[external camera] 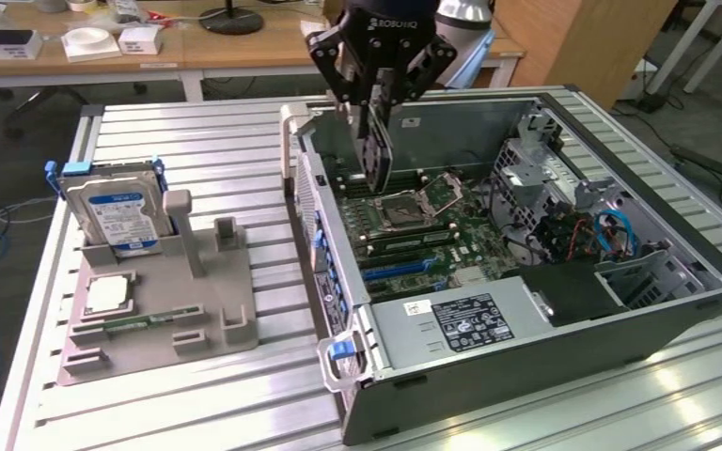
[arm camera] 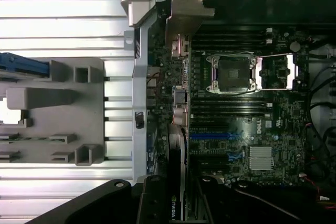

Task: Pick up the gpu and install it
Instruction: 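Pick up the gpu and move the gpu toward the slot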

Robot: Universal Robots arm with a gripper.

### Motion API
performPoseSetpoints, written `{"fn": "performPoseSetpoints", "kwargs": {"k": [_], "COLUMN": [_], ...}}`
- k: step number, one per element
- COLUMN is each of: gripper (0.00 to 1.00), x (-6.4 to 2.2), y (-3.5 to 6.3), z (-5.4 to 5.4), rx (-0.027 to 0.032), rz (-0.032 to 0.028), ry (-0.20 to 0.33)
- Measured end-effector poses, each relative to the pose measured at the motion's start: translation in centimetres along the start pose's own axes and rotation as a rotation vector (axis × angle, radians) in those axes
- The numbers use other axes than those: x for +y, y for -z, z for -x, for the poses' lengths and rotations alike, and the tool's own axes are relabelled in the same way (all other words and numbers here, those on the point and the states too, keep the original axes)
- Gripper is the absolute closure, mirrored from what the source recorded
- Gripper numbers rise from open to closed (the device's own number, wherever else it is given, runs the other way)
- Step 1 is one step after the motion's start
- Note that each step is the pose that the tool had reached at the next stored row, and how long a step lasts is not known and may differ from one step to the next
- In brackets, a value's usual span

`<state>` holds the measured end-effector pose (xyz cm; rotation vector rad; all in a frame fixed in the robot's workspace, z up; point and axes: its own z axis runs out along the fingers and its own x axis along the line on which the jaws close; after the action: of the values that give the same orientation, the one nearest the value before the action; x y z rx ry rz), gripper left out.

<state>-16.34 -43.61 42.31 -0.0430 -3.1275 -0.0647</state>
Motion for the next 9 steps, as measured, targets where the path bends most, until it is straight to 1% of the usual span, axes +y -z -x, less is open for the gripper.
{"fn": "performPoseSetpoints", "kwargs": {"k": [9], "gripper": [0.74], "x": [0.06], "y": [0.03], "z": [2.0], "rx": [0.0001], "rz": [-0.0002], "ry": [0.0]}}
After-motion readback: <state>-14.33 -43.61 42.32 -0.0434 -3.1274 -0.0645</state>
